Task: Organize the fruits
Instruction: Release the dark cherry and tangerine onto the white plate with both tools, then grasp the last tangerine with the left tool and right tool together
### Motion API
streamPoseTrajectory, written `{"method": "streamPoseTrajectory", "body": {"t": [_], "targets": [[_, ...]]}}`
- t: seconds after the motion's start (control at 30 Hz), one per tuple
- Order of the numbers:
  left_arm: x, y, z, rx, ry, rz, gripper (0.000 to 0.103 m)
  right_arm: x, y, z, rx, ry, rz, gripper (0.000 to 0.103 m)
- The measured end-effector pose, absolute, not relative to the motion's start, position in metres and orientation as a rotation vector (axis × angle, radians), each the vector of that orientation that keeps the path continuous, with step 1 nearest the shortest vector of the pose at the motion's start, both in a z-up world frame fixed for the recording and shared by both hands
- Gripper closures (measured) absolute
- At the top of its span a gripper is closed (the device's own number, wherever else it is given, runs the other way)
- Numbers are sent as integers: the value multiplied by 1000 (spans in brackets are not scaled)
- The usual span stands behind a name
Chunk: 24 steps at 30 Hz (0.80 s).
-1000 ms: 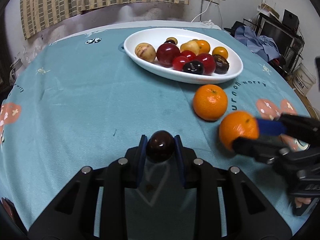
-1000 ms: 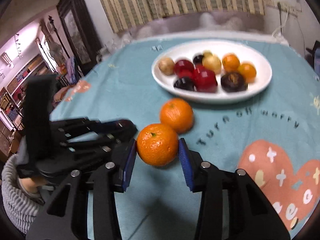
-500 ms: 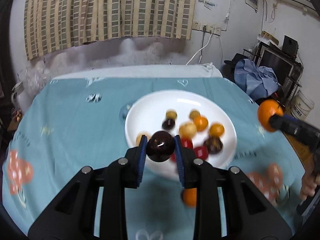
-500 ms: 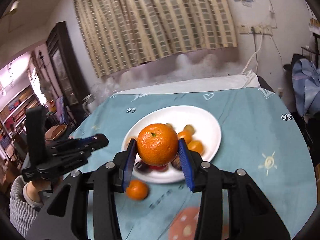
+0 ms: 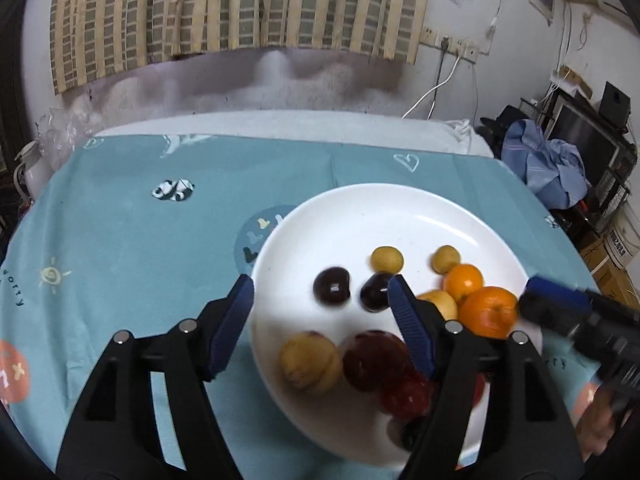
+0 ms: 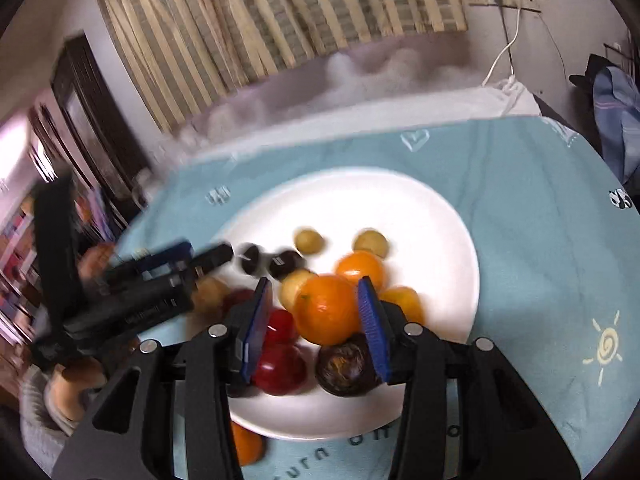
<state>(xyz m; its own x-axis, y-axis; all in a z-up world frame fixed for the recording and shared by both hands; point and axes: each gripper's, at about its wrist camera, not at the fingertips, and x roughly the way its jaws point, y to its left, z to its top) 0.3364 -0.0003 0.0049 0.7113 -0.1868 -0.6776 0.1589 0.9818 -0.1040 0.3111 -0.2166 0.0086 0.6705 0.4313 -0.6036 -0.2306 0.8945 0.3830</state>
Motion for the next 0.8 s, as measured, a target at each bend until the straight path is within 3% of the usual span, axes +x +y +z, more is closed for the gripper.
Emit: {"method": "streamPoseTrajectory", "body": {"t": [0.03, 0.27, 0.33, 0.4, 0.6, 0.8], "targets": [[329, 4, 10, -48, 746, -188, 32, 305, -221, 17, 308, 726, 379, 33], [253, 32, 37, -139, 684, -158, 13, 245, -247, 54, 454, 632, 442, 32], [225, 36, 34, -150, 677, -147, 10, 224, -254, 48, 513, 627, 457, 18], [198, 34, 22, -165, 685, -146, 7, 207, -260, 38, 566, 607, 468, 12], [147, 2, -20, -52, 705, -141, 7, 186, -263, -6, 550, 687, 428, 12], [142, -31, -35, 170, 702, -139, 6, 194, -264, -10, 621, 734, 460, 12]]}}
